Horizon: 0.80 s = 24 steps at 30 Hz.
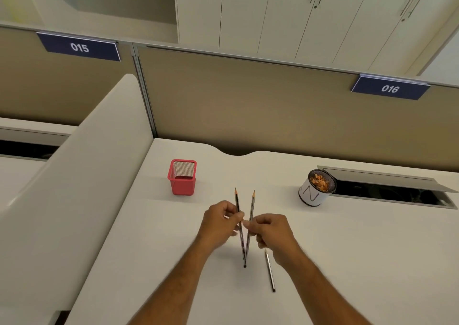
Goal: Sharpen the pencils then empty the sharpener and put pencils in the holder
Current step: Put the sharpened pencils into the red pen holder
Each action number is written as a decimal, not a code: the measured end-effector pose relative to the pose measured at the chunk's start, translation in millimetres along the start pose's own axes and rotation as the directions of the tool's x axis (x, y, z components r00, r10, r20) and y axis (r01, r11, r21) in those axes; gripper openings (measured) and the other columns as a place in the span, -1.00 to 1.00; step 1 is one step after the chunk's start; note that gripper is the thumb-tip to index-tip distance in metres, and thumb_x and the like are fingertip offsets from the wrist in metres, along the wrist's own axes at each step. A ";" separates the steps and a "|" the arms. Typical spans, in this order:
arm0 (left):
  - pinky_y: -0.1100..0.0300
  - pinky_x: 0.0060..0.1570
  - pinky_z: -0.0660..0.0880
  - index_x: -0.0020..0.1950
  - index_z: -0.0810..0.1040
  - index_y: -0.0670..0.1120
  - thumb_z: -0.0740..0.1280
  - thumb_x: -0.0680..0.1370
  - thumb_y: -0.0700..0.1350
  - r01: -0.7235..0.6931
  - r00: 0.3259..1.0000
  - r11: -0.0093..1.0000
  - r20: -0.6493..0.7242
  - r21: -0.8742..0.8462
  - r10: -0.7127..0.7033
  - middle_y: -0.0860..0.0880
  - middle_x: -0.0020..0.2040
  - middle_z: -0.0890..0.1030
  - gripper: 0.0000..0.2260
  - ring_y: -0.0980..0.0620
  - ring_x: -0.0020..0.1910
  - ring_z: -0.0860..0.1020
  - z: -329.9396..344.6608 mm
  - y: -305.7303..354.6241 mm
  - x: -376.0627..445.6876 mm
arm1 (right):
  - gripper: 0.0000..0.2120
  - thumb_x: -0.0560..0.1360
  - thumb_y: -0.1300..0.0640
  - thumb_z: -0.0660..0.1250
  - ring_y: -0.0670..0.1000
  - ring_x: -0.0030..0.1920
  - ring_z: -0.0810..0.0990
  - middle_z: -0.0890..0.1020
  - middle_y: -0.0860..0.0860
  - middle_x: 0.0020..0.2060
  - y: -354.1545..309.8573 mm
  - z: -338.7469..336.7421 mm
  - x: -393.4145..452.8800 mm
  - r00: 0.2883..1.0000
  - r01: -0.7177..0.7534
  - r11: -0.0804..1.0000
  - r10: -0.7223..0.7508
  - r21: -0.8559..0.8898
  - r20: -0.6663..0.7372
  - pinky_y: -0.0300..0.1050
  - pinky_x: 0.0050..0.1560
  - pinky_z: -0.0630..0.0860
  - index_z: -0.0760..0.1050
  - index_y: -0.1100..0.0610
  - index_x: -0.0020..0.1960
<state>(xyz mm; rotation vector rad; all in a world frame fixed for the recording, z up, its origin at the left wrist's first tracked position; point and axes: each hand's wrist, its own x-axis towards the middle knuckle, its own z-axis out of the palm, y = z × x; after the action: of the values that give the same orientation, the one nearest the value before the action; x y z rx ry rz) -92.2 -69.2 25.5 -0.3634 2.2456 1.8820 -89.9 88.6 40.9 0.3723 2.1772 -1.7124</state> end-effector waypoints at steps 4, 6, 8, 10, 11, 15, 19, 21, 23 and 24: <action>0.05 -0.14 0.67 -0.04 0.56 -0.05 0.43 0.50 -0.10 -0.164 0.966 0.980 -0.181 0.115 0.183 0.00 -0.17 0.66 -0.90 0.03 -0.20 0.66 -35.3 27.1 12.1 | -0.96 0.38 0.27 0.46 0.05 -0.45 0.56 0.67 0.17 -0.38 -37.2 13.4 8.0 0.992 0.088 0.996 -0.085 0.030 -0.094 -0.12 -0.40 0.54 0.65 0.25 -0.23; 0.14 -0.16 0.65 0.00 0.54 -0.01 0.44 0.49 -0.12 -0.233 0.930 0.962 -0.257 0.143 0.263 0.01 -0.17 0.66 -0.86 0.07 -0.21 0.66 -54.6 37.6 17.6 | -0.96 0.40 0.30 0.41 0.07 -0.44 0.60 0.68 0.17 -0.35 -54.7 22.2 12.2 0.979 0.147 0.989 -0.146 -0.005 -0.145 -0.09 -0.40 0.59 0.64 0.23 -0.19; 0.27 -0.22 0.60 -0.04 0.53 -0.01 0.45 0.48 -0.12 -0.292 0.868 0.935 -0.354 0.202 0.347 0.02 -0.19 0.66 -0.87 0.12 -0.24 0.64 -75.3 46.5 23.2 | -0.93 0.42 0.29 0.37 0.09 -0.45 0.63 0.68 0.16 -0.36 -71.2 34.0 17.5 0.959 0.216 0.975 -0.222 -0.048 -0.174 -0.07 -0.41 0.62 0.63 0.24 -0.19; 0.30 -0.25 0.55 -0.09 0.54 -0.02 0.44 0.47 -0.11 -0.323 0.799 0.910 -0.440 0.259 0.409 0.06 -0.21 0.66 -0.90 0.16 -0.25 0.63 -93.1 52.7 30.3 | -0.87 0.45 0.25 0.35 0.09 -0.47 0.64 0.68 0.14 -0.38 -85.0 46.2 23.1 0.938 0.277 0.957 -0.288 -0.081 -0.192 -0.05 -0.41 0.64 0.63 0.27 -0.21; 0.26 -0.25 0.56 -0.12 0.55 -0.02 0.44 0.46 -0.12 -0.332 0.773 0.904 -0.472 0.270 0.424 0.06 -0.20 0.66 -0.91 0.15 -0.23 0.64 -101.6 54.4 35.1 | -0.85 0.46 0.24 0.34 0.09 -0.47 0.65 0.68 0.14 -0.38 -91.2 53.2 26.6 0.928 0.301 0.949 -0.314 -0.095 -0.198 -0.04 -0.40 0.65 0.63 0.28 -0.22; 0.18 -0.25 0.61 -0.14 0.60 -0.04 0.45 0.47 -0.12 -0.318 0.716 0.875 -0.512 0.365 0.474 0.02 -0.19 0.68 -0.95 0.08 -0.22 0.65 -126.9 55.0 54.8 | -0.85 0.46 0.24 0.30 0.10 -0.40 0.68 0.68 0.14 -0.34 -107.4 82.4 45.3 0.898 0.375 0.913 -0.401 -0.161 -0.181 0.03 -0.31 0.69 0.63 0.25 -0.18; 0.25 -0.21 0.57 -0.09 0.65 -0.09 0.45 0.48 -0.13 -0.277 0.725 0.856 -0.489 0.437 0.485 -0.03 -0.18 0.70 -0.94 0.02 -0.21 0.66 -137.7 46.4 70.8 | -0.90 0.43 0.19 0.31 0.05 -0.29 0.70 0.68 0.01 -0.30 -111.2 107.7 72.5 0.875 0.419 0.871 -0.463 -0.256 -0.144 0.07 -0.16 0.69 0.61 0.12 -0.13; 0.23 -0.22 0.57 -0.03 0.66 -0.10 0.44 0.49 -0.09 -0.218 0.755 0.853 -0.472 0.474 0.455 -0.07 -0.12 0.71 -0.88 -0.03 -0.18 0.65 -140.2 36.4 78.4 | -0.90 0.43 0.17 0.33 0.05 -0.23 0.69 0.68 0.02 -0.25 -109.1 117.7 86.7 0.882 0.405 0.868 -0.453 -0.287 -0.125 0.07 -0.12 0.68 0.59 0.11 -0.08; 0.19 -0.22 0.59 0.02 0.66 -0.09 0.44 0.49 -0.05 -0.156 0.790 0.851 -0.453 0.501 0.412 -0.09 -0.05 0.71 -0.83 -0.09 -0.15 0.65 -142.0 24.5 85.2 | -0.91 0.46 0.17 0.34 0.05 -0.19 0.69 0.69 0.05 -0.18 -105.9 126.5 100.0 0.892 0.389 0.853 -0.443 -0.347 -0.091 0.07 -0.12 0.68 0.57 0.12 -0.05; 0.17 -0.21 0.60 0.04 0.66 -0.08 0.45 0.48 -0.04 -0.128 0.806 0.850 -0.446 0.511 0.389 -0.09 -0.02 0.71 -0.81 -0.11 -0.14 0.65 -142.2 18.9 87.5 | -0.92 0.48 0.16 0.34 0.05 -0.17 0.69 0.70 0.06 -0.15 -103.9 129.6 105.1 0.896 0.381 0.843 -0.437 -0.380 -0.072 0.06 -0.12 0.68 0.57 0.12 -0.04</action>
<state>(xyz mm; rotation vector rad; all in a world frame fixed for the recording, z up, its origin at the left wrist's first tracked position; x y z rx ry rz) -179.5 -211.7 42.2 -0.5748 3.1786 1.3776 -213.8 -62.7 60.5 -0.0709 2.7807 -1.4612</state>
